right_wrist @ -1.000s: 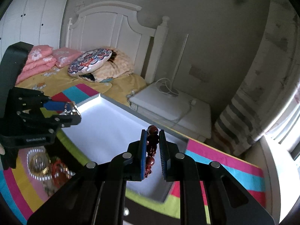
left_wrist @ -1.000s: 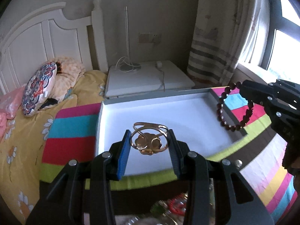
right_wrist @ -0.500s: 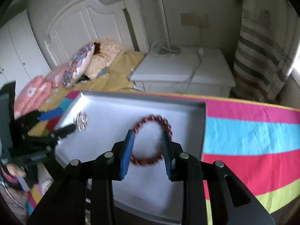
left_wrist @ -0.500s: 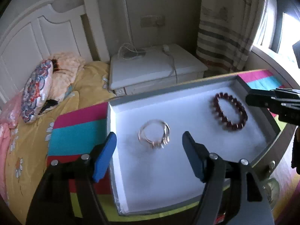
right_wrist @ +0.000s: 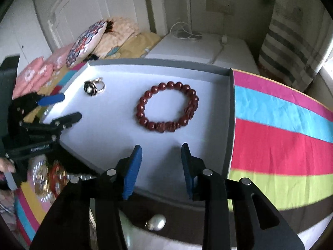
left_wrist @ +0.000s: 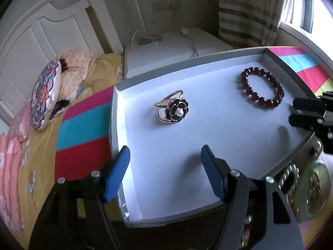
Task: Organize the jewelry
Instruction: 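Lower ring and bracelet into the tray and open both grippers, then withdraw both grippers from the tray back toward the jewelry pile, then grasp the charm safety-pin brooch with the right gripper and lift it, then grasp the pale green jade bangle with the left gripper while the right holds the brooch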
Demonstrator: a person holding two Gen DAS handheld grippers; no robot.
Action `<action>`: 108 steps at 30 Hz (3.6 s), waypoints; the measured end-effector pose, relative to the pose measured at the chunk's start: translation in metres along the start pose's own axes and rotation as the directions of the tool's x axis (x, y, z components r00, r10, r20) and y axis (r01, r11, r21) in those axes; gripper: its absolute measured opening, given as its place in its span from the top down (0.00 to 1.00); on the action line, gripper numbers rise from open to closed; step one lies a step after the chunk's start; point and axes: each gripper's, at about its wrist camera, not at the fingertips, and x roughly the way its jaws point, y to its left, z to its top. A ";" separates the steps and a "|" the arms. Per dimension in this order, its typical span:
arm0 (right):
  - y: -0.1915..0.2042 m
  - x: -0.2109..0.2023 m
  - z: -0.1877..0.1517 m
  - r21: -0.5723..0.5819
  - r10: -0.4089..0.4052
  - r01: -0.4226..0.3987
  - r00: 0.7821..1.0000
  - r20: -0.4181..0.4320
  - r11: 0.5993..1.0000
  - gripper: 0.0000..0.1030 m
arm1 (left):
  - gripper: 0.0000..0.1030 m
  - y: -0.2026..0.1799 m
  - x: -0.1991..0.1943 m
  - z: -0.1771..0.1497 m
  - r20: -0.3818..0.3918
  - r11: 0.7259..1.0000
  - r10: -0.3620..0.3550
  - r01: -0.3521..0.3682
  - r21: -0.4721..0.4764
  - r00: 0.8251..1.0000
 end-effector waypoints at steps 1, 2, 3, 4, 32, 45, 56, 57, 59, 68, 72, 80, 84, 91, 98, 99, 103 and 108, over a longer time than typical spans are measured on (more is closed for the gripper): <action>0.003 -0.004 -0.006 0.001 0.003 -0.003 1.000 -0.002 1.000 0.74 | 0.33 -0.001 -0.004 -0.006 0.000 1.000 0.001 -0.001 -0.003 1.000; 0.005 -0.007 -0.010 0.002 0.009 -0.009 1.000 -0.004 1.000 0.74 | 0.33 -0.002 -0.009 -0.012 0.001 1.000 0.003 -0.003 -0.007 1.000; 0.007 -0.011 -0.015 0.000 0.014 -0.014 1.000 -0.005 1.000 0.74 | 0.33 -0.002 -0.015 -0.021 0.005 1.000 0.006 -0.006 -0.019 1.000; 0.009 -0.016 -0.022 -0.004 0.020 -0.020 1.000 -0.002 1.000 0.74 | 0.33 -0.003 -0.021 -0.029 0.010 1.000 0.010 -0.010 -0.028 1.000; 0.034 -0.137 -0.196 0.010 -0.017 0.016 0.994 0.104 1.000 0.71 | 0.27 -0.079 -0.154 -0.193 0.133 0.998 0.014 -0.004 -0.070 0.991; 0.083 -0.208 -0.262 -0.458 0.022 0.119 0.956 0.292 0.881 0.33 | 0.02 -0.041 -0.237 -0.257 0.401 0.964 0.047 0.064 -0.260 0.915; 0.094 -0.171 -0.238 -0.668 0.076 -0.089 0.996 -0.048 0.738 0.54 | 0.02 -0.028 -0.252 -0.293 0.403 0.965 0.018 0.090 -0.248 0.915; 0.096 -0.169 -0.236 -0.683 0.085 -0.111 0.994 -0.072 0.722 0.55 | 0.02 -0.029 -0.253 -0.294 0.408 0.966 0.006 0.100 -0.238 0.913; 0.100 -0.167 -0.235 -0.717 0.096 -0.150 0.989 -0.116 0.681 0.56 | 0.02 -0.034 -0.253 -0.294 0.410 0.970 -0.015 0.113 -0.216 0.912; 0.113 -0.165 -0.238 -0.790 0.110 -0.217 0.976 -0.189 0.574 0.67 | 0.02 -0.059 -0.251 -0.296 0.404 0.983 -0.070 0.133 -0.130 0.912; 0.113 -0.156 -0.234 -0.786 0.106 -0.210 0.977 -0.183 0.581 0.71 | 0.02 -0.076 -0.251 -0.297 0.402 0.984 -0.128 0.168 -0.065 0.907; 0.097 -0.182 -0.242 -0.725 0.209 -0.158 0.978 -0.020 0.671 0.84 | 0.02 -0.095 -0.240 -0.306 0.353 0.981 -0.182 0.196 -0.003 0.918; 0.074 -0.208 -0.245 -0.586 0.255 -0.129 0.957 0.137 0.800 0.84 | 0.03 -0.098 -0.240 -0.305 0.356 0.966 -0.235 0.257 -0.014 0.905; 0.038 -0.229 -0.266 -0.304 0.230 -0.137 0.927 0.295 0.943 0.84 | 0.03 -0.141 -0.246 -0.284 0.343 0.953 -0.302 0.278 0.118 0.889; 0.000 -0.233 -0.277 -0.114 0.215 -0.186 0.913 0.347 0.976 0.84 | 0.03 -0.178 -0.215 -0.247 0.250 0.913 -0.405 0.374 0.162 0.879; -0.003 -0.235 -0.278 -0.105 0.209 -0.183 0.910 0.358 0.977 0.84 | 0.03 -0.182 -0.212 -0.244 0.241 0.911 -0.408 0.376 0.171 0.880; -0.008 -0.234 -0.279 -0.090 0.209 -0.189 0.908 0.363 0.978 0.84 | 0.03 -0.201 -0.200 -0.235 0.197 0.904 -0.409 0.365 0.225 0.891; -0.009 -0.229 -0.283 -0.082 0.221 -0.205 0.908 0.356 0.975 0.84 | 0.03 -0.217 -0.184 -0.228 0.125 0.901 -0.389 0.348 0.259 0.913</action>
